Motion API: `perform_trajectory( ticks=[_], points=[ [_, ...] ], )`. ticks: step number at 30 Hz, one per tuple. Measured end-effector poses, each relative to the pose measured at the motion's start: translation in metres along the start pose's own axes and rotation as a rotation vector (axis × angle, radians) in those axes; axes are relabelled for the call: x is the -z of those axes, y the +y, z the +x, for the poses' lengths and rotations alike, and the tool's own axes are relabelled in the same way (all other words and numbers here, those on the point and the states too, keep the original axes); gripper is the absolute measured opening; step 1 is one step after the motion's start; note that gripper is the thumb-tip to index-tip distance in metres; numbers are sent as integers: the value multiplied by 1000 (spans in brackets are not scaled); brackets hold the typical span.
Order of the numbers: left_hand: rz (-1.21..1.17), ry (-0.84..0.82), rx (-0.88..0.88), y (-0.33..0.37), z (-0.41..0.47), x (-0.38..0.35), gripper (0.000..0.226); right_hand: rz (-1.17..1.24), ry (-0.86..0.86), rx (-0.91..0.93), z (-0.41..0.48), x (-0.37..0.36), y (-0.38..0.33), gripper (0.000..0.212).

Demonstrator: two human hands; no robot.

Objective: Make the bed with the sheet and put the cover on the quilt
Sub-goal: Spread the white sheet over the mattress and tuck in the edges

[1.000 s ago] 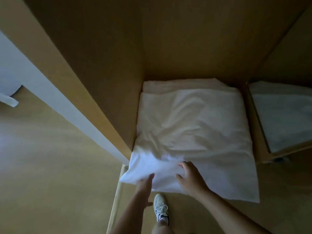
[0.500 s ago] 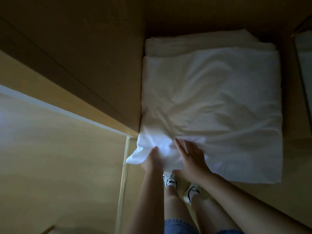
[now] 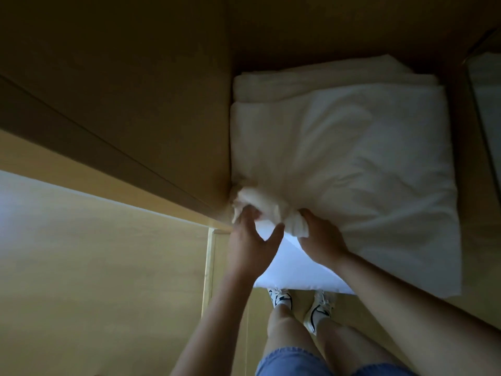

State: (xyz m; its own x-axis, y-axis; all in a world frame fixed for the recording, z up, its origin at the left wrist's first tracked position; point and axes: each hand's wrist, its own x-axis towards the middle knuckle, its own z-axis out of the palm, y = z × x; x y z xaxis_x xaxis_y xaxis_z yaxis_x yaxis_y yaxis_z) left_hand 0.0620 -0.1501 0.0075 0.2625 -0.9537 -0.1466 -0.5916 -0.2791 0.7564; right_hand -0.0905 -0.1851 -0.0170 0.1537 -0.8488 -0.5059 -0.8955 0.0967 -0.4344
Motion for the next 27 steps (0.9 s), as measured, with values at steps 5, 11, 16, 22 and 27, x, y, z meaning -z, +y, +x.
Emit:
perform_trajectory(
  ticks=[5, 11, 16, 22, 27],
  points=[
    [693, -30, -743, -19, 34, 6, 117, 152, -184, -87, 19, 25, -4, 51],
    [1145, -530, -837, 21, 93, -26, 100, 193, -268, -132, 13, 31, 2, 44],
    [1042, -792, -563, 28, 85, -52, 37, 148, 136, -165, -37, 0, 21, 82],
    [784, -638, -459, 57, 63, -13, 44, -87, 430, 59, -68, -11, 47, 113],
    [370, -524, -222, 100, 26, 19, 44, -150, 391, 184, -74, 63, 48, 76]
  ],
)
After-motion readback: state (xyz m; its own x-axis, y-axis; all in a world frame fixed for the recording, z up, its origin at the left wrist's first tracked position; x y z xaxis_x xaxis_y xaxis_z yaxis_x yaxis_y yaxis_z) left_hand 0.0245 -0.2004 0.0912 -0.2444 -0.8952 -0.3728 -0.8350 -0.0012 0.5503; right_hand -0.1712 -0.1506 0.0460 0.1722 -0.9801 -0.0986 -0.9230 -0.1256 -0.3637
